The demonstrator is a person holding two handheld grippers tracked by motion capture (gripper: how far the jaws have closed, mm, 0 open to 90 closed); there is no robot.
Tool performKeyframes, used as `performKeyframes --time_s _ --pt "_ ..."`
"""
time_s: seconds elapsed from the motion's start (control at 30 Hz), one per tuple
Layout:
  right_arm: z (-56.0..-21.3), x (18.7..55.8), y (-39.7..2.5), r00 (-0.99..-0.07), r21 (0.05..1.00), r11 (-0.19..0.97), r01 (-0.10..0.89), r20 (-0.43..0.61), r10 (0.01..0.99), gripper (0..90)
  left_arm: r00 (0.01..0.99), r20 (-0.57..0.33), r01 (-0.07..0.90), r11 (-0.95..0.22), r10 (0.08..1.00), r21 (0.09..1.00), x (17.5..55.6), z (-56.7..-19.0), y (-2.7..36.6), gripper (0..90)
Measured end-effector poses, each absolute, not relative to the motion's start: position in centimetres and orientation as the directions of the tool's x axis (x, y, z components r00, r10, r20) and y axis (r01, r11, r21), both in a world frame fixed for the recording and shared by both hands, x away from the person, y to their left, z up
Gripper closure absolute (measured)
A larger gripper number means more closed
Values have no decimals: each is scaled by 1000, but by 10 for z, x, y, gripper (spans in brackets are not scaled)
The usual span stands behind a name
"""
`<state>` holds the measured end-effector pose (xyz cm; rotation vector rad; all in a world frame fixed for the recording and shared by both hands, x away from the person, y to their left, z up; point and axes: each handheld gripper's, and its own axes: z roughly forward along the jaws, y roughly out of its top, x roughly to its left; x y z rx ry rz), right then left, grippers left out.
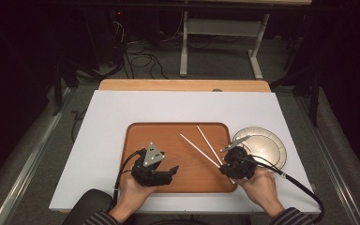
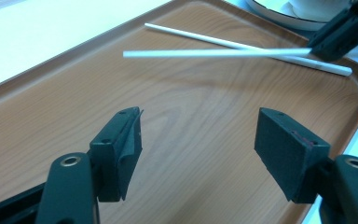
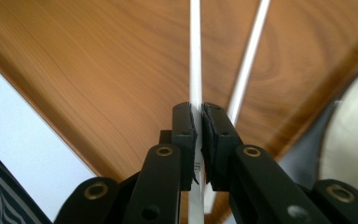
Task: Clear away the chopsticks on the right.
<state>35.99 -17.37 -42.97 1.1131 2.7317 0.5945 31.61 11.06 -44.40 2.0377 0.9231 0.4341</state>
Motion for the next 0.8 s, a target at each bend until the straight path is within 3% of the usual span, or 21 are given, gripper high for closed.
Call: performKeyframes --time_s 0.43,0.8 --pt "-451 361 -161 -727 352 684 639 -14 687 850 671 -26 452 -381 741 806 316 -444 110 322" --pt "-452 360 -161 -718 368 682 632 -52 694 845 671 -26 451 -380 741 807 315 -444 110 322"
